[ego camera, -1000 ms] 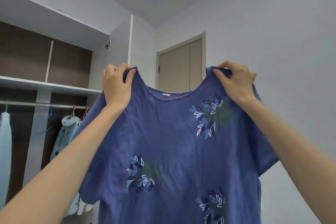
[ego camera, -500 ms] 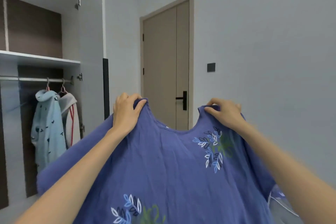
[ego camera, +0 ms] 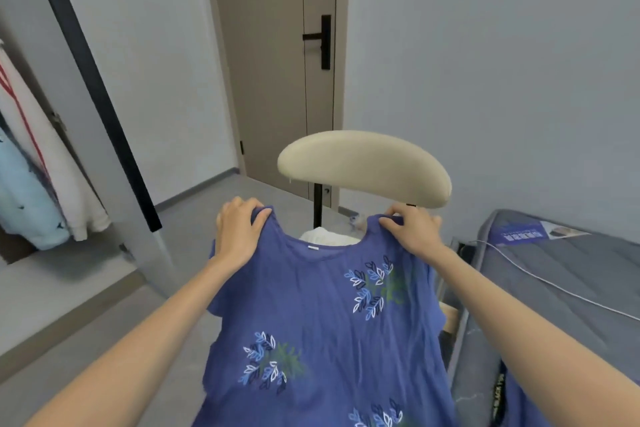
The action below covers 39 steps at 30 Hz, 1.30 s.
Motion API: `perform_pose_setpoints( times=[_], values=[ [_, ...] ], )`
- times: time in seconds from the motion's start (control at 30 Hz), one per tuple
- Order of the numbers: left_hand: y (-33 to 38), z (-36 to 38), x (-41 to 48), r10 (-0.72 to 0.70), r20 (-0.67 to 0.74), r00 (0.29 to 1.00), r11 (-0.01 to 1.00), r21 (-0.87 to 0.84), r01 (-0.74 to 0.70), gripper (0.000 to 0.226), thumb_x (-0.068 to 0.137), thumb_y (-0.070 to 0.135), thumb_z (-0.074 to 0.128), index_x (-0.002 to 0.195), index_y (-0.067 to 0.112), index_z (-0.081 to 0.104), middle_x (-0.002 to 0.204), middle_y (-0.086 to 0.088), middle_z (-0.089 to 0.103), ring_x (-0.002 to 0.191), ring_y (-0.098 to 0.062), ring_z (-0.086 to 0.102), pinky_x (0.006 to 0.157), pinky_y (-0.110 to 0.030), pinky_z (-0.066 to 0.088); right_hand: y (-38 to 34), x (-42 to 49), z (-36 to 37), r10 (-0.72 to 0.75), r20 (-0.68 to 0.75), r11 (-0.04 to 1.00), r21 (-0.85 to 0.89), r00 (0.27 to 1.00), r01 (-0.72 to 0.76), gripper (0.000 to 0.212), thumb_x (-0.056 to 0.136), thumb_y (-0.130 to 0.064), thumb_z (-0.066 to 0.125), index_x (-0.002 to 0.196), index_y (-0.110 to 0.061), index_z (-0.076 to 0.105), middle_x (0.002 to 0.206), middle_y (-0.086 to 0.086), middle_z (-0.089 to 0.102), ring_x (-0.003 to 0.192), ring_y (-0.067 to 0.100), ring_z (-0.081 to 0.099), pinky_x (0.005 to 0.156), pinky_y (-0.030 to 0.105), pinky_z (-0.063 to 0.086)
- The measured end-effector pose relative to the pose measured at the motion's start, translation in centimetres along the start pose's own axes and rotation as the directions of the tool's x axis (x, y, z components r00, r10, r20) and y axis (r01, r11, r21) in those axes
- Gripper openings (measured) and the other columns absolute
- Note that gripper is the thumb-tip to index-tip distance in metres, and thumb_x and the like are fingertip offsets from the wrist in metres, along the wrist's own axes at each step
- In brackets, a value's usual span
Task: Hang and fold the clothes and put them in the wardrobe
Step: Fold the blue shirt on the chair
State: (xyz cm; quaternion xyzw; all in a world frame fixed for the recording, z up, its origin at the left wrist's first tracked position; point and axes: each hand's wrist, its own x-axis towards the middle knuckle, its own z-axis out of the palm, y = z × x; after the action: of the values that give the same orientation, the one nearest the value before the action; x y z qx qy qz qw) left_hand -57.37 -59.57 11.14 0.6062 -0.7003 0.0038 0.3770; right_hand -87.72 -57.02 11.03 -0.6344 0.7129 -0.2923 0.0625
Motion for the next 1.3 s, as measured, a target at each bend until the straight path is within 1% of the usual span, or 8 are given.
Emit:
perform_pose_setpoints(
  times=[0.37,0.6,0.77,0.97,1.07,1.13,1.23,1.3],
  values=[
    [-4.6,12.7,6.4,-0.125,0.093,0.988,0.992,-0.017,0.128,0.021,0.095,0.029,0.052,0.087,0.015,0.065,0.085,-0.005,0.063,0.086,-0.025,0.055,0.071,-0.031,0.035,5.7,8.5,9.2,0.079,-0.042,0.988,-0.129,0.996,-0.084,0.022,0.096,-0.037,0.05,0.1,-0.021,0.065,0.097,0.004,0.069,0.106,0.032,0.049,0.082,0.038,0.023],
    [-5.7,18.3,6.3,-0.203,0.14,0.969,0.979,0.015,0.203,0.025,0.097,0.032,0.049,0.099,0.012,0.065,0.093,-0.004,0.046,0.101,-0.028,0.04,0.084,-0.03,0.026,8.1,9.9,14.4,0.143,0.03,0.983,-0.124,0.989,-0.139,0.024,0.097,-0.036,0.048,0.099,-0.018,0.064,0.098,0.004,0.068,0.107,0.029,0.048,0.076,0.035,0.018],
    [-6.5,21.3,4.1,-0.283,0.251,0.926,0.959,0.074,0.273,0.031,0.096,0.028,0.05,0.124,0.015,0.055,0.125,-0.013,0.045,0.12,-0.03,0.035,0.098,-0.035,0.025,9.5,9.2,17.3,0.154,0.126,0.987,-0.063,0.98,-0.147,0.021,0.096,-0.031,0.051,0.105,-0.021,0.067,0.109,-0.003,0.067,0.113,0.025,0.049,0.08,0.033,0.022],
    [-2.1,23.2,-1.6,0.022,0.393,0.919,0.998,-0.055,0.0,0.047,0.099,0.028,0.039,0.143,0.013,0.037,0.15,-0.01,0.028,0.141,-0.032,0.019,0.115,-0.04,0.012,12.2,6.5,18.2,0.224,0.071,0.95,0.208,0.972,-0.234,0.025,0.094,-0.019,0.053,0.116,-0.014,0.062,0.117,0.008,0.063,0.112,0.03,0.054,0.095,0.041,0.043],
    [1.3,24.5,-5.3,0.111,0.579,0.808,0.993,-0.025,-0.118,0.071,0.085,0.054,-0.001,0.151,0.03,0.012,0.159,0.004,-0.003,0.146,-0.022,-0.009,0.115,-0.042,-0.009,13.7,4.0,17.7,0.395,0.095,0.874,0.269,0.914,-0.405,0.029,0.097,-0.015,0.048,0.124,-0.007,0.057,0.127,0.013,0.057,0.123,0.03,0.046,0.103,0.038,0.035],
    [1.6,25.9,-7.2,0.122,0.634,0.763,0.973,0.074,-0.217,0.072,0.081,0.055,-0.007,0.15,0.037,0.001,0.157,0.008,-0.014,0.145,-0.021,-0.013,0.113,-0.053,-0.006,14.9,2.2,17.4,0.515,0.164,0.792,0.284,0.841,-0.54,0.034,0.099,-0.017,0.044,0.131,-0.007,0.051,0.136,0.015,0.05,0.126,0.032,0.044,0.104,0.04,0.035],
    [1.0,27.3,-8.8,0.092,0.622,0.778,0.941,0.201,-0.272,0.058,0.091,0.047,0.02,0.146,0.03,0.027,0.155,-0.001,0.026,0.142,-0.029,0.021,0.1,-0.065,0.029,16.2,-0.2,17.4,0.633,0.294,0.644,0.314,0.716,-0.698,0.04,0.101,-0.017,0.039,0.138,-0.003,0.041,0.137,0.014,0.048,0.125,0.031,0.046,0.1,0.035,0.037],
    [0.5,27.9,-9.2,0.064,0.627,0.777,0.943,0.218,-0.253,0.055,0.091,0.045,0.027,0.144,0.028,0.03,0.151,-0.002,0.036,0.139,-0.029,0.024,0.097,-0.064,0.033,16.7,-1.4,17.8,0.685,0.368,0.528,0.343,0.629,-0.777,0.036,0.101,-0.017,0.037,0.133,-0.002,0.045,0.128,0.014,0.052,0.12,0.03,0.049,0.094,0.032,0.037]
  ],
)
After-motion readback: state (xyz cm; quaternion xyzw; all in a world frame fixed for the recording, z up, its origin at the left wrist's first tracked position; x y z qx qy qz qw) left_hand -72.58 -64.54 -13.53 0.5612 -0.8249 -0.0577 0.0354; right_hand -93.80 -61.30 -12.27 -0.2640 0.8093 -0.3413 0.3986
